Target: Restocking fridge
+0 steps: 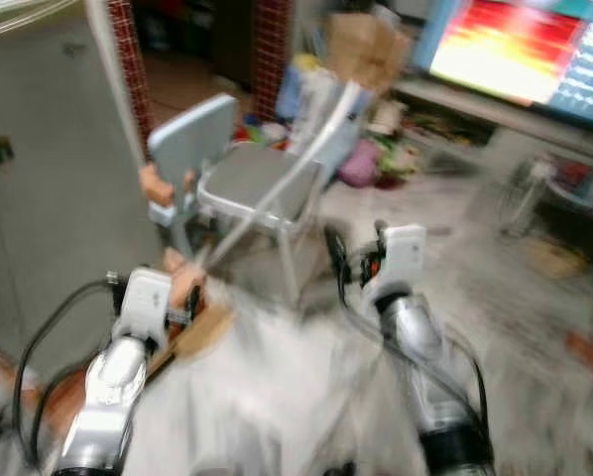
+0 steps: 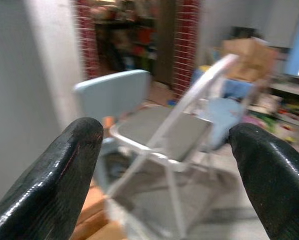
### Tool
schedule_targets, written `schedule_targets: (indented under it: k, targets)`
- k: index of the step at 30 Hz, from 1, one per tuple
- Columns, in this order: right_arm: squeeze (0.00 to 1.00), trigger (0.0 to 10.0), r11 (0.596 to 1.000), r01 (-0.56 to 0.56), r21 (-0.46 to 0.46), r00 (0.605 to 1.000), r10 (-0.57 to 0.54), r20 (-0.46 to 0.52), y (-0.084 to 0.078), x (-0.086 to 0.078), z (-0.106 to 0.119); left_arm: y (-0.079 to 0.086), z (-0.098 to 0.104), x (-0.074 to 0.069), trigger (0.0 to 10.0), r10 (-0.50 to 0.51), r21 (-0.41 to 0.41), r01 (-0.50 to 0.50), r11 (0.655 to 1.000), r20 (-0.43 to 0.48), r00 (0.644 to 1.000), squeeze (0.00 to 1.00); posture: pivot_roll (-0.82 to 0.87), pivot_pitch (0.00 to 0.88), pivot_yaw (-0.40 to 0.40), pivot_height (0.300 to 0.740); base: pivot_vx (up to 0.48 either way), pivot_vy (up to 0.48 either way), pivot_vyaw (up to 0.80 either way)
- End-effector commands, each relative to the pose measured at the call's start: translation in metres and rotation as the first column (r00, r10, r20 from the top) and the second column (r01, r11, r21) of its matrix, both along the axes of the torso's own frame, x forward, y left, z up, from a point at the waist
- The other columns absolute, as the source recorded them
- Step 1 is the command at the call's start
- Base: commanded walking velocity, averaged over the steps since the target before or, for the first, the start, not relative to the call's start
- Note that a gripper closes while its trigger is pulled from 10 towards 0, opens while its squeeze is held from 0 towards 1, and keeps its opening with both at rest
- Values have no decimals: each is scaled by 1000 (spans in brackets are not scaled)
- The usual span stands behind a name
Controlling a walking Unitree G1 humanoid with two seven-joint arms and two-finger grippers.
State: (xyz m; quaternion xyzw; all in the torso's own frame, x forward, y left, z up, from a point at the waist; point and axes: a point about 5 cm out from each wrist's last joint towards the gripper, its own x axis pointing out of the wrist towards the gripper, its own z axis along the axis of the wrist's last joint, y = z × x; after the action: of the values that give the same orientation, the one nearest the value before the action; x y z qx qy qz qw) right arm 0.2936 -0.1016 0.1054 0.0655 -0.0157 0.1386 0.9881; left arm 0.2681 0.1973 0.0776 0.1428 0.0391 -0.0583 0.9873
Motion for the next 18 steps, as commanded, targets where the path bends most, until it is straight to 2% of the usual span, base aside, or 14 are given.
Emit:
schedule_targets:
  k: [1, 8, 18]
  targets:
    - [0, 10000, 999, -43, 1, 998, 43, 50, 11, 4, 13, 7, -5, -5, 10000, 13, -2, -13, 1000, -21, 1000, 0, 125, 17, -45, 740, 0, 480, 0]
    - [0, 10000, 1000, -31, -3, 998, 31, 50, 9, 7, 13, 9, 3, -5, 10000, 1, -29, -1, 1000, 29, 1000, 0, 130, 14, -49, 740, 0, 470, 0]
    - [0, 10000, 1000, -19, -3, 999, 19, 48, 8, 9, 13, 11, 0, -2, 10000, 22, -58, -22, 998, 1, 1000, 0, 128, 8, -48, 740, 256, 394, -46]
